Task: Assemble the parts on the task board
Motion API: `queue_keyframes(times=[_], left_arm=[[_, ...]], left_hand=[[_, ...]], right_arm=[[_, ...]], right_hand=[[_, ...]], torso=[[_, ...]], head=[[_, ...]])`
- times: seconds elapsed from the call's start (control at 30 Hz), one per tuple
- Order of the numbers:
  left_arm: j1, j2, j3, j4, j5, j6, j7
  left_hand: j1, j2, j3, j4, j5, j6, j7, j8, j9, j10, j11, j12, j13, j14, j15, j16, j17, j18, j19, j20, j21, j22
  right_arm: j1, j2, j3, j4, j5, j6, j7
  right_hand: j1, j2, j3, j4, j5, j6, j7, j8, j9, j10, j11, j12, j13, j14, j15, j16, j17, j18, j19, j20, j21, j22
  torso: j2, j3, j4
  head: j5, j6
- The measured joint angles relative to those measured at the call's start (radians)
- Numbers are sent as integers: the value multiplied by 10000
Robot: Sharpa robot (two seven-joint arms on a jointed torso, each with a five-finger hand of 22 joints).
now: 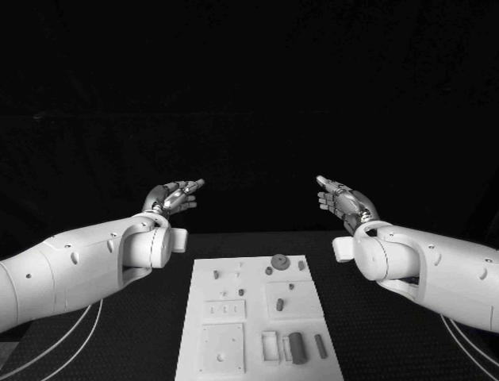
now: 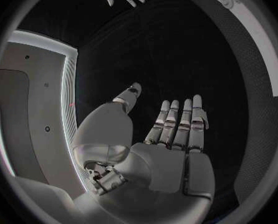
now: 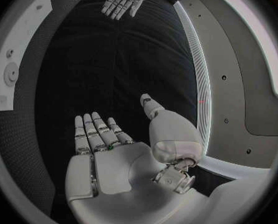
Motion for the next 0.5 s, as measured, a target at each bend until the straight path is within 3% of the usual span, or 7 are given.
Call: queue_keyframes(times=[0.1,0.2,0.37,0.5], left_arm=[[306,164,-191,-547,1,465,-453],[453,247,-288,-818,2,768,-747],[551,299,-339,-1005,4,1162,-1133],[549,277,-372,-989,3,1349,-1301]], left_hand=[[1,-1,0,0,0,16,15,1,21,15,16,4,0,1,1,20,20,0,20,11,0,30],[1,-1,0,0,-1,16,14,1,21,15,16,4,0,22,22,20,39,0,20,11,0,29],[142,66,6,-6,-1,280,278,151,73,394,214,128,55,390,59,223,112,1,228,-65,80,29],[598,-17,227,-299,-1,773,536,339,108,1281,417,472,170,1325,81,683,297,15,879,-108,375,131]], right_arm=[[308,119,-106,-617,-138,921,-484],[490,194,-178,-997,-244,1596,-842],[726,302,-273,-1496,-437,2713,-1432],[804,373,-297,-1721,-651,3319,-1750]], right_hand=[[583,29,101,-306,47,162,1,198,237,421,89,120,51,206,127,273,260,1,127,126,92,592],[977,-24,136,-718,47,466,15,443,594,1051,90,309,150,699,137,687,652,-1,400,113,198,1280],[1664,-213,289,-1640,47,1752,104,1362,1844,2102,90,706,302,1778,215,1379,1165,68,1306,32,504,3142],[2036,-468,507,-2080,47,2692,188,1815,2121,2897,44,1052,413,2600,207,1702,1250,393,1966,-49,661,3279]], torso=[[-1,0,-1],[-1,0,-1],[-2,0,-1],[-3,-1,-2]], head=[[1,0],[1,0],[1,-1],[1,0]])
